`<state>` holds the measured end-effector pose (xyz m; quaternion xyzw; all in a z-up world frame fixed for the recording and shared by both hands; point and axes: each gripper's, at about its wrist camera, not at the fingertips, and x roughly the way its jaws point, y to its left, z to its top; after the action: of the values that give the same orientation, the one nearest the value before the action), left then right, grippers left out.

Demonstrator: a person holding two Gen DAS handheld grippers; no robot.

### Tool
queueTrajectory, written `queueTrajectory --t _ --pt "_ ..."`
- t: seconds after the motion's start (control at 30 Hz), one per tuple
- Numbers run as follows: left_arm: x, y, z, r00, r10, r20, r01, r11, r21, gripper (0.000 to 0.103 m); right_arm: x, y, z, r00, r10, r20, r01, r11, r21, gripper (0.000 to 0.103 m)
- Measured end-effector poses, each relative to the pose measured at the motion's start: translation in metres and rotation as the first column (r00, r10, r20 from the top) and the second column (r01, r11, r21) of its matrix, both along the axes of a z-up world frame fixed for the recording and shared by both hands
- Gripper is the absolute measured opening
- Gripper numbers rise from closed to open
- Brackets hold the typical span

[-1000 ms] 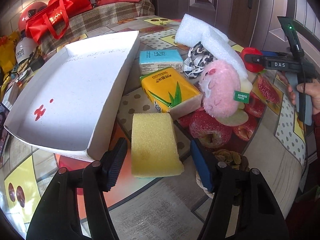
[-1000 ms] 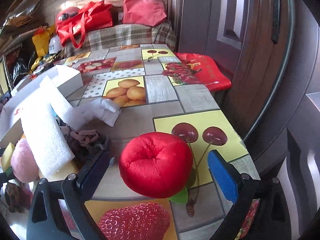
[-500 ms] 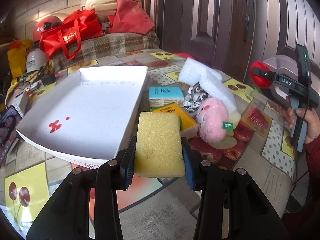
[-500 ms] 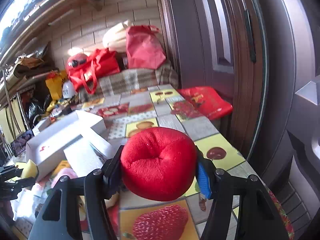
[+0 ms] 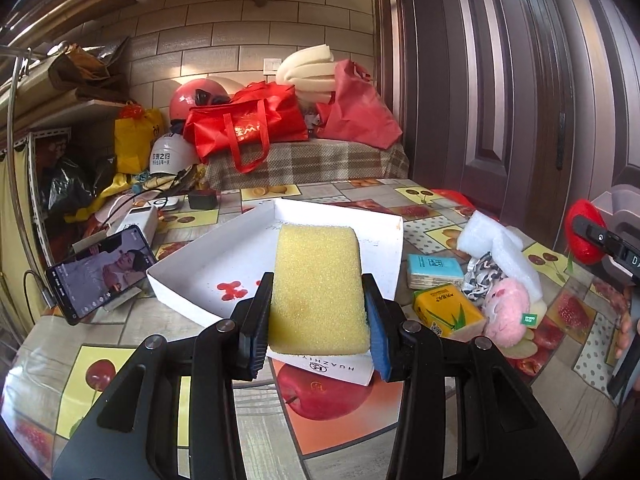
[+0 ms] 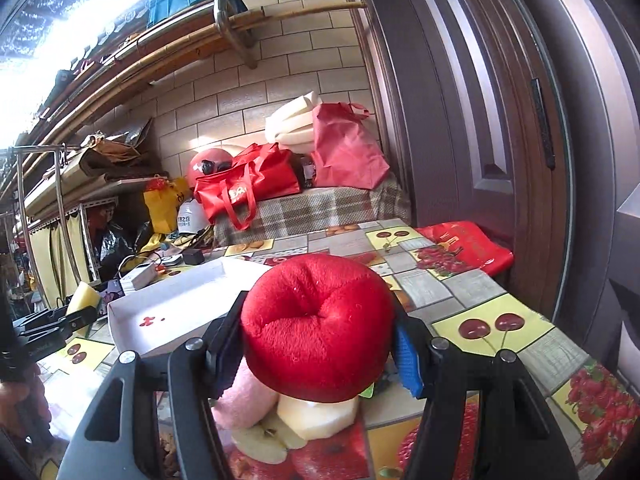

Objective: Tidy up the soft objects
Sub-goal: 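Carry the sponge and plush apple over the white tray with both tools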

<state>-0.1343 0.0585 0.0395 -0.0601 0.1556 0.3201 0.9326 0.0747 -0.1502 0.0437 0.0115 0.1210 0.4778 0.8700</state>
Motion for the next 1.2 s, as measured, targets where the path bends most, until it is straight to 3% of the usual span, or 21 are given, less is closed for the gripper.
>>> queueTrajectory --t 0.3,0.7,0.93,1.1,1.2 --pt "-0.01 0.02 -0.003 0.997 0.07 -0.016 -0.069 0.995 0.075 0.041 -0.053 0.045 -0.006 0.98 0.199 -0.023 -0.2 0.979 -0.034 0.064" --pt "-0.015 0.076 -0.008 0.993 0.114 0.003 -0.114 0.993 0.021 0.041 -0.137 0.123 -0.01 0.904 0.421 0.071 -0.411 0.903 -0.122 0.063" --pt "0.002 0.097 -0.006 0.987 0.157 0.03 -0.157 0.987 0.01 0.041 -0.135 0.165 -0.016 0.917 0.398 0.0 -0.395 0.91 -0.126 0.063" --pt "0.016 0.117 -0.006 0.986 0.164 0.03 -0.163 0.986 -0.035 0.041 -0.117 0.184 -0.021 0.947 0.32 0.003 -0.317 0.939 -0.134 0.063" --pt "0.021 0.125 -0.007 0.987 0.161 0.027 -0.16 0.986 -0.048 0.041 -0.098 0.191 -0.018 0.965 0.256 0.053 -0.248 0.961 -0.126 0.063"
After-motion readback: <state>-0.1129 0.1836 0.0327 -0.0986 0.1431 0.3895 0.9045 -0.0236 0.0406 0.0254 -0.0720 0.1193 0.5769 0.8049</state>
